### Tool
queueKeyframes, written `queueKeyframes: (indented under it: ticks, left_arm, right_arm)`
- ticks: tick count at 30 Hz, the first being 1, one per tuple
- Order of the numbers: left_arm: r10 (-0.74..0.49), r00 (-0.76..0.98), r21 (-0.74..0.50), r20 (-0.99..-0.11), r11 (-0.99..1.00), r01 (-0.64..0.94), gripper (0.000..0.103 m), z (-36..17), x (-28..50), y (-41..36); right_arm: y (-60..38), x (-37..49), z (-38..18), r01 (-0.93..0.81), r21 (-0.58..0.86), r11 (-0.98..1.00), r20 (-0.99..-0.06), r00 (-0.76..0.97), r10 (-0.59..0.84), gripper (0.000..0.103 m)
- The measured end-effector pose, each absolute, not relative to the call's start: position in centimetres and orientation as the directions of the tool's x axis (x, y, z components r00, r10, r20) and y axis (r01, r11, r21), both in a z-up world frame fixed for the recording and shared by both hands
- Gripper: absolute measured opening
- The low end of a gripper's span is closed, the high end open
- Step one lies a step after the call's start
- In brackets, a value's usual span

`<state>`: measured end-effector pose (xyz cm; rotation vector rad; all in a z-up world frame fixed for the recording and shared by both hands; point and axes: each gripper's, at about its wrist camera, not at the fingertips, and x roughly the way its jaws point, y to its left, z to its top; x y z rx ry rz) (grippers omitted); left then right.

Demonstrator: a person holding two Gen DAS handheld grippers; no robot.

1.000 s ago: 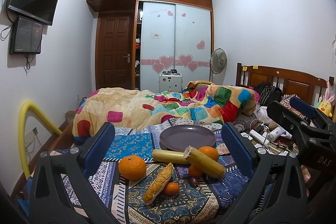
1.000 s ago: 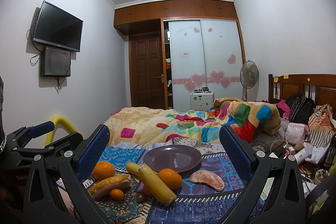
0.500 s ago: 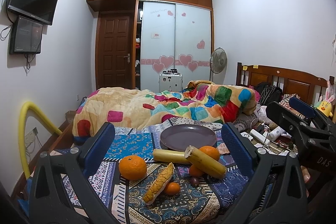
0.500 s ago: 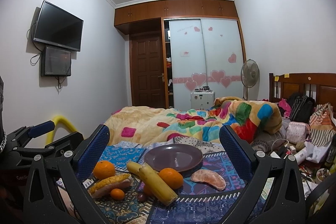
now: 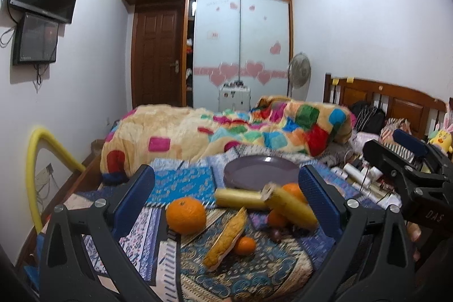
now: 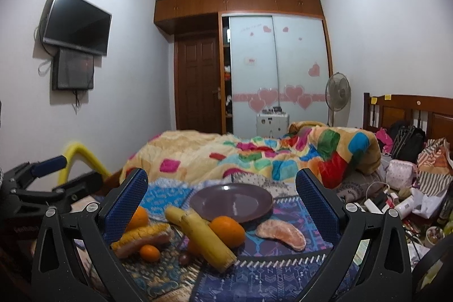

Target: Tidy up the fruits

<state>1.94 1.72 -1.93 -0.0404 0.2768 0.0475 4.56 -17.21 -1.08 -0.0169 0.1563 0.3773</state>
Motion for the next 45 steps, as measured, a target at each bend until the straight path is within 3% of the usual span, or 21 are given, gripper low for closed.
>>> queueKeyframes:
  ticks: [10, 21, 29, 39, 45]
  left_arm:
    - [0.085, 0.895, -0.029, -0.438, 0.994, -0.108, 0.102, -7.2, 5.6, 5.3]
    - [0.027, 0.800, -0.060, -0.599, 0.995, -0.079, 0.090, -10.6, 10.2, 8.5]
    - [-0.022, 0.739, -0.060, -0.673, 0.998, -0.025, 0.086, -11.3, 12.8, 9.1]
    - [-0.008, 0.704, 0.002, -0.710, 1.000, 0.013, 0.082, -12.3, 14.5, 8.6]
    - [-0.034, 0.703, -0.020, -0.711, 0.999, 0.029, 0.082, -12.4, 15.0, 8.7]
  right_arm:
    - [-16.5, 8.0, -6.1, -0.399, -0.054, 0.915, -0.356, 0.864, 0.356, 0.103]
    - [-14.9, 11.3, -8.4, -0.498, -0.068, 0.865, -0.483, 0.775, 0.408, 0.102]
    - [-12.9, 13.0, -8.9, -0.574, -0.086, 0.814, -0.564, 0.702, 0.435, 0.077]
    - [-11.4, 13.5, -8.8, -0.580, -0.168, 0.797, -0.569, 0.717, 0.402, 0.069]
    - [-11.5, 14.1, -8.6, -0.578, -0.170, 0.798, -0.571, 0.718, 0.398, 0.064]
